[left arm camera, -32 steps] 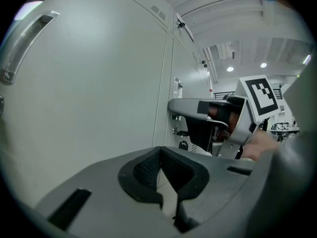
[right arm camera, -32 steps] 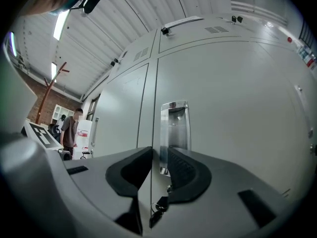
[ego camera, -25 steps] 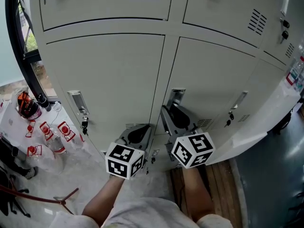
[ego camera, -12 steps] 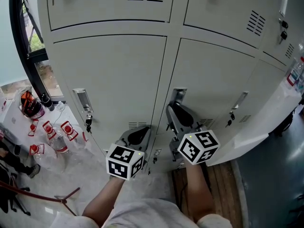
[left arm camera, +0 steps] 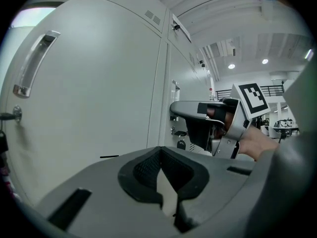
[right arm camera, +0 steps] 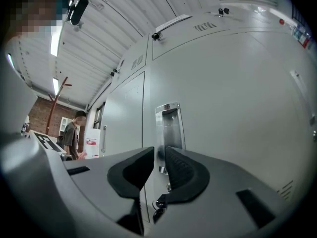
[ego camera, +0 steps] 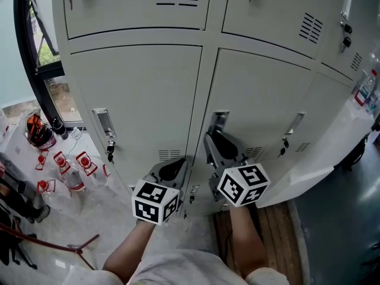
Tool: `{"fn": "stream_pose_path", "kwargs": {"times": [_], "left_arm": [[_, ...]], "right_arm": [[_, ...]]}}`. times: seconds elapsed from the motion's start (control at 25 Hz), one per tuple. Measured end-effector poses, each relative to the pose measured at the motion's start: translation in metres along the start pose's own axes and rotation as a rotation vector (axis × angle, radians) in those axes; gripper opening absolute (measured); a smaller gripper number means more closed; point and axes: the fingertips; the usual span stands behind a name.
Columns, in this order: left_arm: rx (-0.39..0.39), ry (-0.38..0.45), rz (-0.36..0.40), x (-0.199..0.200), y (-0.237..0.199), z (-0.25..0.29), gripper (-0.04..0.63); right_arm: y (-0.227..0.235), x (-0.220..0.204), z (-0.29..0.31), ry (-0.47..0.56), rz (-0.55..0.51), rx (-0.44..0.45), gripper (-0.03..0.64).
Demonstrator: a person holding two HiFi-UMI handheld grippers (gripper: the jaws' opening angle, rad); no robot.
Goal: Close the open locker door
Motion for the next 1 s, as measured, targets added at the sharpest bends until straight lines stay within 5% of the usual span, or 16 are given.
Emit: {"fn": "stream_pose_path", "kwargs": {"times": [1.0], "left_arm": [[0.074, 0.009, -0.014, 0.012, 0.076, 0.016, 0.006]], "right_arm": [[0.026, -0.003, -0.078, -0.084, -0.052, 0.029, 0.063]]}}
Point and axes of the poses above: the fingertips, and each gripper's own axes: z forward along the fingers, y to its right, x out of its top, and after that the axes turned 5 degrees about -x, right-handed
